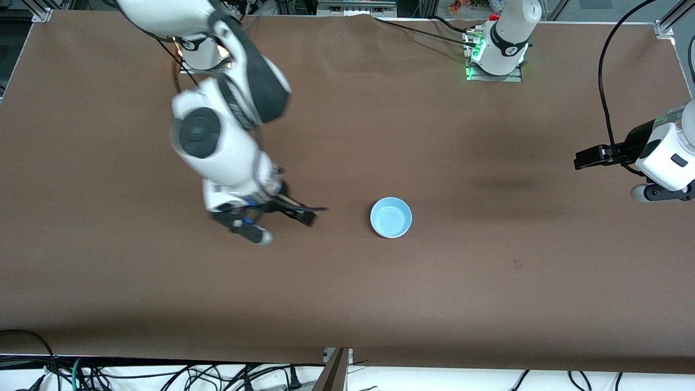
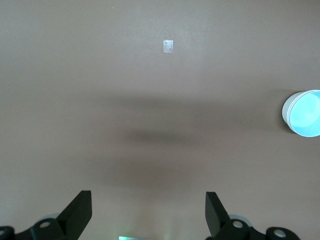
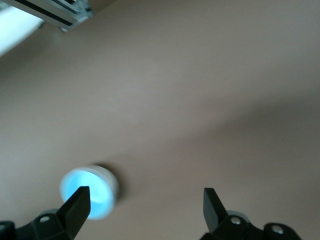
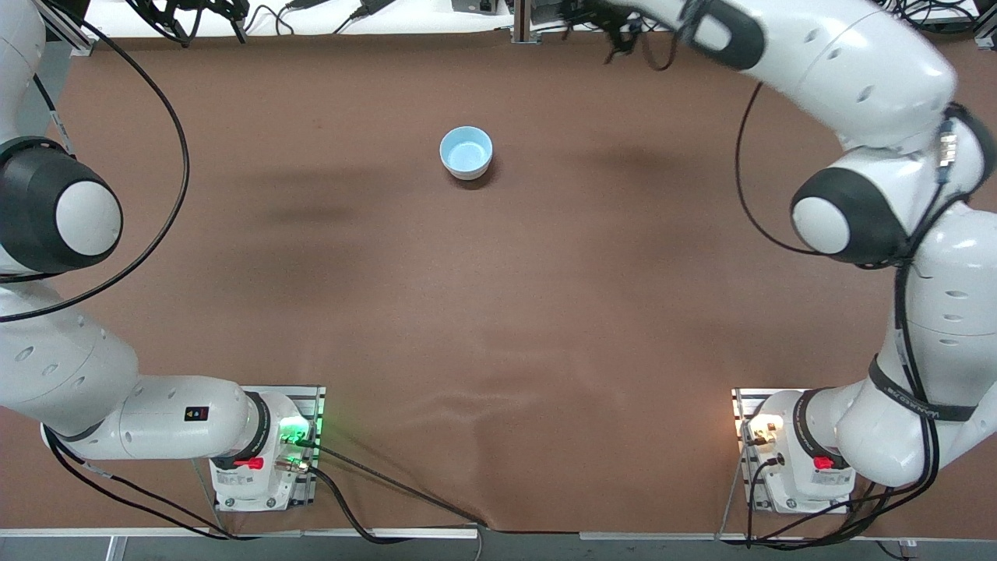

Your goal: Stack pink and blue bowls on white bowl

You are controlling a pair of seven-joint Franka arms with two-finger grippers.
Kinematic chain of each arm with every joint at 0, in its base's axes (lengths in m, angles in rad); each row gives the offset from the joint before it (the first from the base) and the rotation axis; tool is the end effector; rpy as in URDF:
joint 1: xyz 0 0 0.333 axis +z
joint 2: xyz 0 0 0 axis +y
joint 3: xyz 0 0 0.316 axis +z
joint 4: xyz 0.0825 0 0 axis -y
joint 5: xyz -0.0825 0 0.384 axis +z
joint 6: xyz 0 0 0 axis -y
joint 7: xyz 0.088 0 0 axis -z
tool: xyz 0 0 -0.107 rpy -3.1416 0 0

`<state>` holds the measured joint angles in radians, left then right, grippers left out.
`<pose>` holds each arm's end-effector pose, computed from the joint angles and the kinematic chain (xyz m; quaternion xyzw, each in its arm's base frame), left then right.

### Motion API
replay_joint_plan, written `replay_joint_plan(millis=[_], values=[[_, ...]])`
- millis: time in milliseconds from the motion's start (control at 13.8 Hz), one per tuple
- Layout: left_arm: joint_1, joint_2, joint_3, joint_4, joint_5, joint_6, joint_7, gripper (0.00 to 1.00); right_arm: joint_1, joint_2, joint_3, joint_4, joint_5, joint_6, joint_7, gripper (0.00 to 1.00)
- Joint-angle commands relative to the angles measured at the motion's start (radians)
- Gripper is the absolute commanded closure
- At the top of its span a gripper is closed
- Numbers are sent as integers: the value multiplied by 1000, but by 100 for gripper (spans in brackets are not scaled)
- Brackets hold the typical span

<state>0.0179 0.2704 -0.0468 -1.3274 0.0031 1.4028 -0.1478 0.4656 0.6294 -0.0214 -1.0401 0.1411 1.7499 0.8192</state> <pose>0.6154 -0.0135 0.5657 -0.9935 -0.0595 0.0972 0.0038 0.6600 0.3335 0.4854 -0.9783 0.1932 0.0052 0.0750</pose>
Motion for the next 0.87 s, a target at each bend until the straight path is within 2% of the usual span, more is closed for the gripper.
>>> replay_joint_plan(millis=[0,289,433,578,794], values=[[2,10,-1,27,-12,-16,19,0,-21,-169,-93,-150,-11,-101,-283,0],[2,10,-1,28,-12,-16,19,0,-19,-364,-264,-374,-27,-119,-578,0],[-1,10,-1,28,-11,-16,19,0,-19,-421,-317,-435,-63,-121,-676,0],[-3,10,-1,39,-11,-16,19,0,-19,-435,-321,-449,-124,-130,-684,0],[-9,10,-1,40,-12,-16,17,0,-16,-493,-307,-520,-120,-174,-687,0]])
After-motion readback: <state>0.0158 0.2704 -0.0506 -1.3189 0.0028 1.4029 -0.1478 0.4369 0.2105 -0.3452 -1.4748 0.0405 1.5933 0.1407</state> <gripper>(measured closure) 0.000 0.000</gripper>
